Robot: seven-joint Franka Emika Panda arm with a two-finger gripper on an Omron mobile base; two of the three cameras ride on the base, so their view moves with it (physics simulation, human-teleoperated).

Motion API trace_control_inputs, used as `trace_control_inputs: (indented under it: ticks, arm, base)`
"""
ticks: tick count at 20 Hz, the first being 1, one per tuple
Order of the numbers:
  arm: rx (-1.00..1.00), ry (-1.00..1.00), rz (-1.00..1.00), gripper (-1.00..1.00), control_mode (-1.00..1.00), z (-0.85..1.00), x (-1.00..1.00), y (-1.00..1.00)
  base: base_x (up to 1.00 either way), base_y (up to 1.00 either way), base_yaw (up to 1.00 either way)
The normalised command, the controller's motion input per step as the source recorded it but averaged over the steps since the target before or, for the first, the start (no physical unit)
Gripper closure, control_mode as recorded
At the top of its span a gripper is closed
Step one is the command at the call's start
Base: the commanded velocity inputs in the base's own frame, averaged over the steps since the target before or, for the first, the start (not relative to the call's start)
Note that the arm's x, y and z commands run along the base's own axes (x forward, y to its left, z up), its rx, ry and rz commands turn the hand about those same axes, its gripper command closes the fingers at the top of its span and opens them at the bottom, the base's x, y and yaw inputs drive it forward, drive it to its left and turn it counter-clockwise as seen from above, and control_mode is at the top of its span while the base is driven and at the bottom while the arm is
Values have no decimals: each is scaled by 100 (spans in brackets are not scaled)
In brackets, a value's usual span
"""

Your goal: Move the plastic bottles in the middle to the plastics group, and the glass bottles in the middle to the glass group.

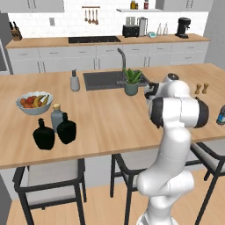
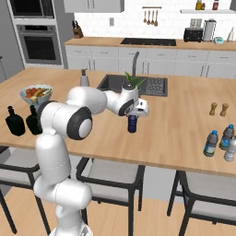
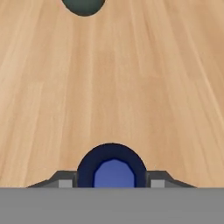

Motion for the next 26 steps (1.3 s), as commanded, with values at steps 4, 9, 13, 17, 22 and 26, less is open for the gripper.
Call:
trace_control_inputs:
  ticks: [4,9,13,17,22,26]
  arm:
    - [3,0,-40,100,-100,32,-20,-100]
    - [3,1,-46,100,-100,17,-19,-100]
    - [4,3,-48,100,-100,4,-26,-97]
    - [3,3,-45,100,-100,0,-18,-79]
    - [3,4,-41,100,-100,0,-7,-68]
    - [2,0,-37,100,-100,0,-8,-70]
  base:
    - [0,0,0]
    - [0,0,0]
    - [0,0,0]
    - [0,0,0]
    - [0,0,0]
    - [0,0,0]
